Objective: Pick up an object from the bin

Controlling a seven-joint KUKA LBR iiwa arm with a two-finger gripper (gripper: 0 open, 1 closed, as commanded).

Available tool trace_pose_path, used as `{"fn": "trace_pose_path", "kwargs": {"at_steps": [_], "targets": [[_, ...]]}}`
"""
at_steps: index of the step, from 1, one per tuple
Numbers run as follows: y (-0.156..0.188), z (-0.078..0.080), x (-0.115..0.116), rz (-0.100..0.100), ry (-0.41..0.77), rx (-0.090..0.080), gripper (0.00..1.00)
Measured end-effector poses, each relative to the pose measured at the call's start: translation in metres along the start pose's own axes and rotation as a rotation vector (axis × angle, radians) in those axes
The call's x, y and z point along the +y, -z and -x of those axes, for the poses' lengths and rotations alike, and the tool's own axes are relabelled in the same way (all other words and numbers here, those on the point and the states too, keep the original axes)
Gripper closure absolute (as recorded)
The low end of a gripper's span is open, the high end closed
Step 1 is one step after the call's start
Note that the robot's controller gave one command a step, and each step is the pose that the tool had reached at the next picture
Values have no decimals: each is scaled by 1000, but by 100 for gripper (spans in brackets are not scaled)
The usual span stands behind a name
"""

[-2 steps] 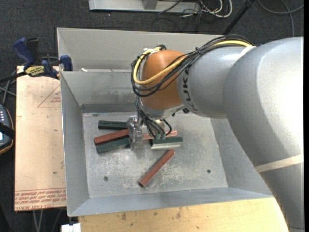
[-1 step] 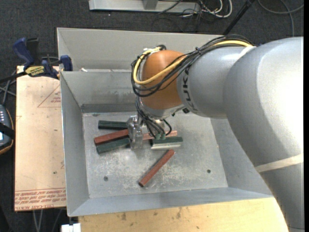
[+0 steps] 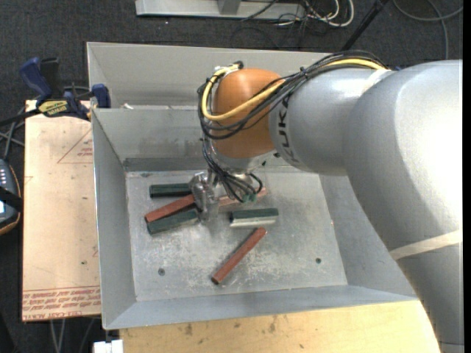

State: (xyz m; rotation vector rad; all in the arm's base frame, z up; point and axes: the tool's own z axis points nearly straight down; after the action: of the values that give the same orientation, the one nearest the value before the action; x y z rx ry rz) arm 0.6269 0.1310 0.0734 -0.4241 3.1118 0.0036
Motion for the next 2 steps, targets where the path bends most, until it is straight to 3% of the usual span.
{"fn": "trace_pose_path", "kwargs": {"at_steps": [1, 2], "targets": [[2, -19, -2, -2, 159, -12, 100], [50, -32, -10, 1, 98, 5, 100]]}}
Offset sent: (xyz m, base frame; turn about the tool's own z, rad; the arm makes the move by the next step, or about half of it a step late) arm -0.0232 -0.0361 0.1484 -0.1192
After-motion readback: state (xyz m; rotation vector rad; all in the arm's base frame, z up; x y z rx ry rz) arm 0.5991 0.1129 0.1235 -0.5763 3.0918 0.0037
